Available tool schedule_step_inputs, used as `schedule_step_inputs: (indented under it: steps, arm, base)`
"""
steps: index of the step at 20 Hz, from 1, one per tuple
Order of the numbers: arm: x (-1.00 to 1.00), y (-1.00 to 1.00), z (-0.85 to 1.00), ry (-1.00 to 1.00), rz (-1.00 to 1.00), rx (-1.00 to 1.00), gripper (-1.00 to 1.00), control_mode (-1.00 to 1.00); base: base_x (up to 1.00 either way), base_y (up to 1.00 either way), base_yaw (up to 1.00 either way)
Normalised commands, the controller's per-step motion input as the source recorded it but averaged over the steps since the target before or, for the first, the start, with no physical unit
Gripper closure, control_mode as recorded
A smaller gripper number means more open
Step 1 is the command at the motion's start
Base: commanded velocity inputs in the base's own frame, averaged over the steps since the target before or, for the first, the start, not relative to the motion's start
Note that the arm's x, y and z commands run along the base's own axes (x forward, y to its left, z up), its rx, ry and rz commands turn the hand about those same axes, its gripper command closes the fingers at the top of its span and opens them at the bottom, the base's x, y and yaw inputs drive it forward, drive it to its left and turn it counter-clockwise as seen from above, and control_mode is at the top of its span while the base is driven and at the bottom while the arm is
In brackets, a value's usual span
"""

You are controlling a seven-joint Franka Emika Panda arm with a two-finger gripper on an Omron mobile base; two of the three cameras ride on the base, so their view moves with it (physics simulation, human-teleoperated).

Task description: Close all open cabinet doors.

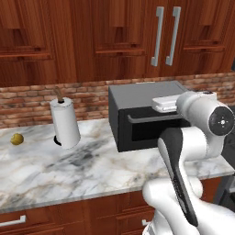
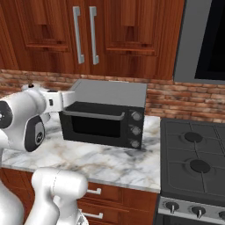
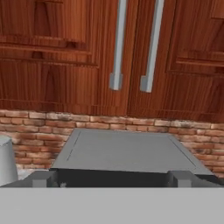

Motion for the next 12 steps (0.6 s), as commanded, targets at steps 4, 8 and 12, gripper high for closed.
schedule_step_inputs:
  steps: [4,8,12]
  arm:
    - [-0.62,-0.09,0.02,0.14,0.0,0.0,-1.0,-1.0]
    - [-0.42,0.0,0.05,0.15,0.0,0.0,-1.0,-1.0]
    - [-0.4,0.0,0.0,0.11,0.01,0.0,-1.0,-1.0]
  base:
    - [0.0,0.0,0.0]
    - [0.0,0.0,0.0]
    - [0.0,0.0,0.0]
